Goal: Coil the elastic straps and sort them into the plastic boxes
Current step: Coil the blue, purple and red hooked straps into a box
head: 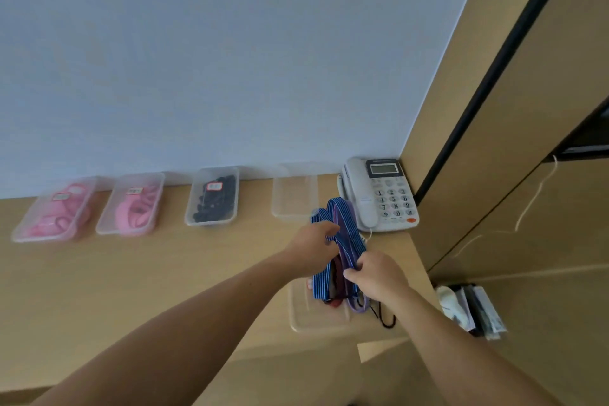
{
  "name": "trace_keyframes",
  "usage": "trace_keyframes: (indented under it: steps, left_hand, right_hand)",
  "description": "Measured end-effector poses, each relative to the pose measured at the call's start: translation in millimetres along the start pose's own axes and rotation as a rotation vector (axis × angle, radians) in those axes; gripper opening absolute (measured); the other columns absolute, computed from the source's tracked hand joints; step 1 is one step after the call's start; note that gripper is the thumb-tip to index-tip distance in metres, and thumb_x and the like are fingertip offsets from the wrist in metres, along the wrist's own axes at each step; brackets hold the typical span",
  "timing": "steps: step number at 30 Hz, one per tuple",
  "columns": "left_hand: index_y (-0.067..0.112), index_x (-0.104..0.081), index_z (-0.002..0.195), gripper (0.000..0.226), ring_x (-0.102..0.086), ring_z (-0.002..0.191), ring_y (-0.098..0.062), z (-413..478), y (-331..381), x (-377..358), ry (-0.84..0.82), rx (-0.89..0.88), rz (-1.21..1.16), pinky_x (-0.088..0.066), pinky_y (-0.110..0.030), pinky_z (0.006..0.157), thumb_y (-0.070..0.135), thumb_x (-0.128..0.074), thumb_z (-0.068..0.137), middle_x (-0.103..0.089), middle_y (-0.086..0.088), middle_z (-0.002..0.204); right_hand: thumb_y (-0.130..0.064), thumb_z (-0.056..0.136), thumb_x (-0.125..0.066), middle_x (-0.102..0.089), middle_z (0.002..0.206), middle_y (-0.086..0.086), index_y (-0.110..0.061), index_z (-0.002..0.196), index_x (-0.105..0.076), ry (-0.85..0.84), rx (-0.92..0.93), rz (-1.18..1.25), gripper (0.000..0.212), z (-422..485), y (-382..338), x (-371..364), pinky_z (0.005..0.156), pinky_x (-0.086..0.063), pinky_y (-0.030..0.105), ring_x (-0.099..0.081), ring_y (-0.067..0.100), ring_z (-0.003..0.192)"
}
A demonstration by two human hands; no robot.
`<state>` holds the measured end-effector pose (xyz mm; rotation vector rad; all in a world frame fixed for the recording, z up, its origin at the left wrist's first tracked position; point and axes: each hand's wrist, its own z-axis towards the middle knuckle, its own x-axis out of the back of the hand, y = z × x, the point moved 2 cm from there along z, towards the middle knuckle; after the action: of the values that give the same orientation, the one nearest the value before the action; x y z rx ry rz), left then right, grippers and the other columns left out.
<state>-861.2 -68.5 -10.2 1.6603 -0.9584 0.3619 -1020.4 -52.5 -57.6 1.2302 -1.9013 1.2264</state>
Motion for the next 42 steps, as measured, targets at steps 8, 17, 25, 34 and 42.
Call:
trace_keyframes:
  steps: [8,17,25,34,42]
  left_hand:
    - [0.019,-0.044,0.147,0.059,-0.043,0.137,-0.023,2,33,22,0.118,-0.07,0.214,-0.033,-0.035,0.111,0.014,-0.06,0.09,-0.048,-0.004,0.149]
    - [0.035,-0.033,0.151,0.068,-0.032,0.14,-0.014,-8,90,79,0.316,-0.274,0.329,-0.033,-0.035,0.112,0.03,-0.065,0.091,-0.04,0.006,0.153]
    - [0.025,-0.064,0.086,0.007,-0.064,0.077,-0.015,-23,121,132,0.579,-0.156,0.121,-0.052,-0.031,0.069,0.027,-0.057,0.085,-0.069,0.008,0.078]
    - [0.021,-0.065,0.114,0.035,-0.065,0.102,-0.012,-40,125,148,0.314,-0.328,-0.092,-0.051,-0.037,0.095,0.011,-0.059,0.081,-0.071,0.004,0.108]
    - [0.016,-0.065,0.116,0.036,-0.067,0.098,-0.014,-65,125,164,0.13,-0.466,-0.401,-0.051,-0.036,0.09,0.037,-0.058,0.087,-0.072,0.002,0.104]
  right_hand:
    - [-0.039,0.084,-0.059,-0.057,0.073,-0.004,-0.024,0.074,-0.042,0.151,0.195,0.077,0.025,-7,-26,64,0.051,-0.035,0.03,-0.053,0.015,0.064]
    - [-0.018,0.084,-0.063,-0.061,0.068,0.0,-0.017,0.082,-0.055,0.127,0.465,0.476,0.008,-38,-54,151,0.058,-0.045,0.031,-0.054,0.012,0.056]
    - [-0.017,0.086,-0.07,-0.07,0.072,-0.003,-0.018,0.103,-0.069,-0.002,0.543,0.781,0.017,-68,-59,216,0.056,-0.044,0.024,-0.056,0.01,0.056]
    - [-0.007,0.092,-0.064,-0.074,0.093,0.017,-0.012,0.104,-0.074,-0.038,0.652,1.15,0.017,-77,-100,231,0.056,-0.045,0.024,-0.066,0.022,0.075]
    - [-0.018,0.084,-0.075,-0.076,0.082,-0.01,-0.039,0.081,-0.078,0.323,0.639,0.957,0.022,-83,-132,225,0.063,-0.047,0.006,-0.069,-0.001,0.075]
